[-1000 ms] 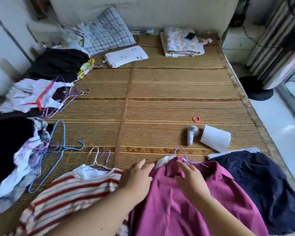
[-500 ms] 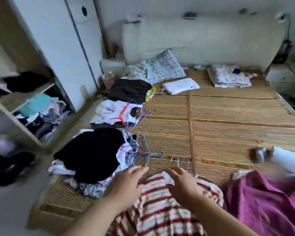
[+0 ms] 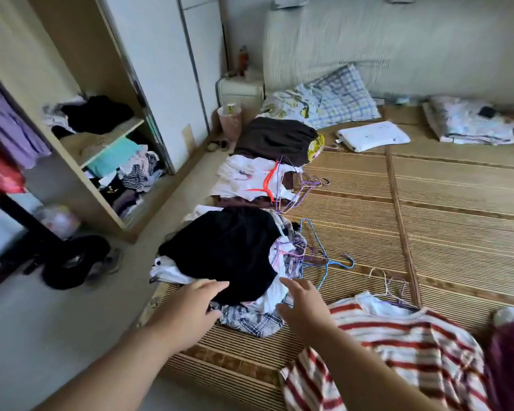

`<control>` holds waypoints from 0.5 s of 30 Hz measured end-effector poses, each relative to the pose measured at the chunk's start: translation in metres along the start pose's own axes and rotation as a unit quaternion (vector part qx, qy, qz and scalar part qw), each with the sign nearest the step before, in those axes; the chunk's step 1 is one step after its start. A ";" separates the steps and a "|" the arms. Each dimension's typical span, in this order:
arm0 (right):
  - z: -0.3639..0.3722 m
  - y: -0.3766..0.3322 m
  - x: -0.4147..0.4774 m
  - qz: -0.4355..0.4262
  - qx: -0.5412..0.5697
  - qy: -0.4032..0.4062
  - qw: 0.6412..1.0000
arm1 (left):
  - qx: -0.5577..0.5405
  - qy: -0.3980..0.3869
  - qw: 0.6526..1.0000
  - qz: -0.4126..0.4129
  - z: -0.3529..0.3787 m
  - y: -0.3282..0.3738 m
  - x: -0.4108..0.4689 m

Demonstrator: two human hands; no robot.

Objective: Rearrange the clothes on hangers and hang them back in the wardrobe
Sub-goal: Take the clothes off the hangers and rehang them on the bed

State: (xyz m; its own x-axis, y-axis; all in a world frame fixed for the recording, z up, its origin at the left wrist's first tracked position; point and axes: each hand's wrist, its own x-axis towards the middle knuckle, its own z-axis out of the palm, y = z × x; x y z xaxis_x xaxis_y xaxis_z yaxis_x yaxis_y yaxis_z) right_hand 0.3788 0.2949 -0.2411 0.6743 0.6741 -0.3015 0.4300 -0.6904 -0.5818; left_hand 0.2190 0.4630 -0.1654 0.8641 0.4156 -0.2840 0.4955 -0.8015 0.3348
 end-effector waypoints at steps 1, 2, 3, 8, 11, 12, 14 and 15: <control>0.004 -0.003 0.011 0.012 0.014 0.004 1.000 | -0.014 -0.010 1.000 -0.005 0.002 -0.007 0.008; 0.006 -0.006 0.021 0.023 0.026 0.009 0.999 | -0.029 -0.021 0.999 -0.010 0.004 -0.012 0.016; 0.009 -0.010 0.034 0.036 0.040 0.012 0.999 | -0.042 -0.037 0.998 -0.014 0.007 -0.020 0.026; 0.023 -0.016 0.105 0.116 0.098 -0.012 0.988 | -0.089 -0.096 0.991 -0.040 0.017 -0.062 0.096; 0.034 -0.011 0.151 0.152 0.108 -0.028 0.982 | -0.127 -0.130 0.979 -0.088 0.021 -0.090 0.146; 0.040 -0.009 0.165 0.165 0.114 -0.033 0.979 | -0.129 -0.140 0.977 -0.096 0.024 -0.100 0.161; 0.051 -0.006 0.193 0.195 0.132 -0.051 0.971 | -0.130 -0.156 0.974 -0.104 0.033 -0.118 0.188; 0.055 -0.004 0.204 0.210 0.144 -0.058 0.965 | -0.130 -0.167 0.972 -0.106 0.036 -0.123 0.199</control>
State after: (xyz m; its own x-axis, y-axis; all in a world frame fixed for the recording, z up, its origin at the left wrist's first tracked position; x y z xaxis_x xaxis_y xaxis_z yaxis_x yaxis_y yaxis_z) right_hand 0.4812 0.4497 -0.3414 0.6746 0.3872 -0.6285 -0.0617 -0.8188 -0.5707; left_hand 0.3266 0.6286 -0.2951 0.6848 0.3627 -0.6321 0.7023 -0.5598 0.4397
